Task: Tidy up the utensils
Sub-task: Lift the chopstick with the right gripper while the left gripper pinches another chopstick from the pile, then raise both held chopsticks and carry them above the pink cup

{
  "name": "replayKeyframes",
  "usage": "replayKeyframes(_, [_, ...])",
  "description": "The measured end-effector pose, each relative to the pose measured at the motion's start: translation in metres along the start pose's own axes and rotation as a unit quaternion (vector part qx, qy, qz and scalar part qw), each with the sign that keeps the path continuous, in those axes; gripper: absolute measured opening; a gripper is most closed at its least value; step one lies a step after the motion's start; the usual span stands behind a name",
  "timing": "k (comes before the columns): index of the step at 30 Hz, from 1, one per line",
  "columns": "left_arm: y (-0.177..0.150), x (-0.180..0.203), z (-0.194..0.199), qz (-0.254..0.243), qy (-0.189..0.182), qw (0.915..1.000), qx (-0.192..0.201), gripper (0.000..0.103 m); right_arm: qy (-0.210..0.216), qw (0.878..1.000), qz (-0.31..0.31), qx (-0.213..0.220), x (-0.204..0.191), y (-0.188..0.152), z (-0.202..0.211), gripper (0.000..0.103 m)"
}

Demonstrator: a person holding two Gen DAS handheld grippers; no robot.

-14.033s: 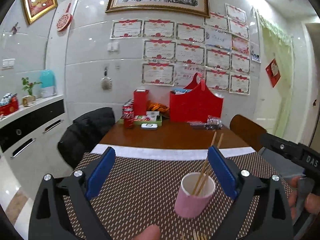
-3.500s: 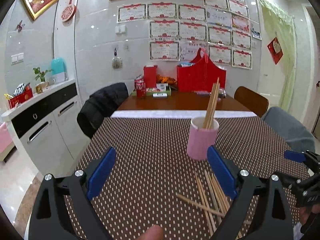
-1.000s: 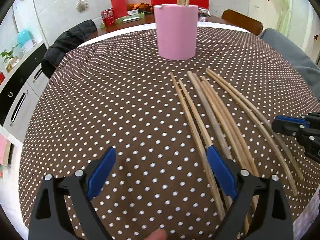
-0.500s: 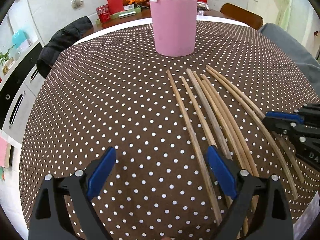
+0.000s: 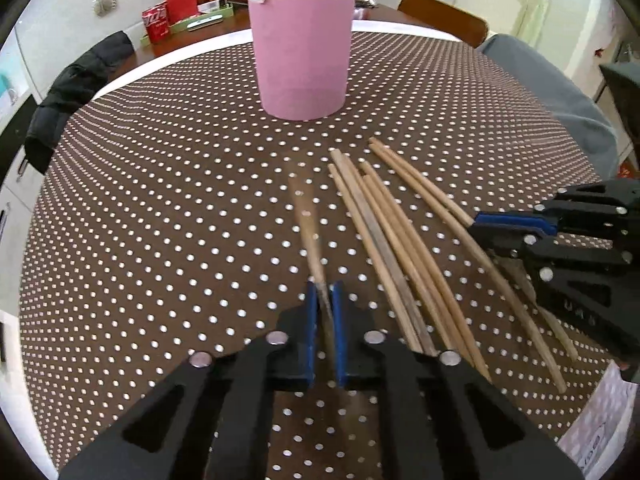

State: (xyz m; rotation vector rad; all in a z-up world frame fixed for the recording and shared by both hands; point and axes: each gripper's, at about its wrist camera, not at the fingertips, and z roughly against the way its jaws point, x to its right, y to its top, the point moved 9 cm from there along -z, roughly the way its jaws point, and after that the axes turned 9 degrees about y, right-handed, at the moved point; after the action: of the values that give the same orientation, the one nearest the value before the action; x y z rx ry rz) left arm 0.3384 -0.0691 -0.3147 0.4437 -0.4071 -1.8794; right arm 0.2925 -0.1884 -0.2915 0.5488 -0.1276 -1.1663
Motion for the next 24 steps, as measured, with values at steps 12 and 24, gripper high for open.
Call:
replayKeyframes(12, [0.014,-0.034,0.055,0.113,-0.014,0.9847,0.132,0.005,0.05,0.985,-0.054,0.154,0.013,0.0,0.061,0.006])
replayKeyframes(24, [0.046,-0.055,0.122,0.151,-0.019,0.9514,0.268,0.005,0.07,0.964,-0.051,0.251,0.006,0.024,0.107,0.006])
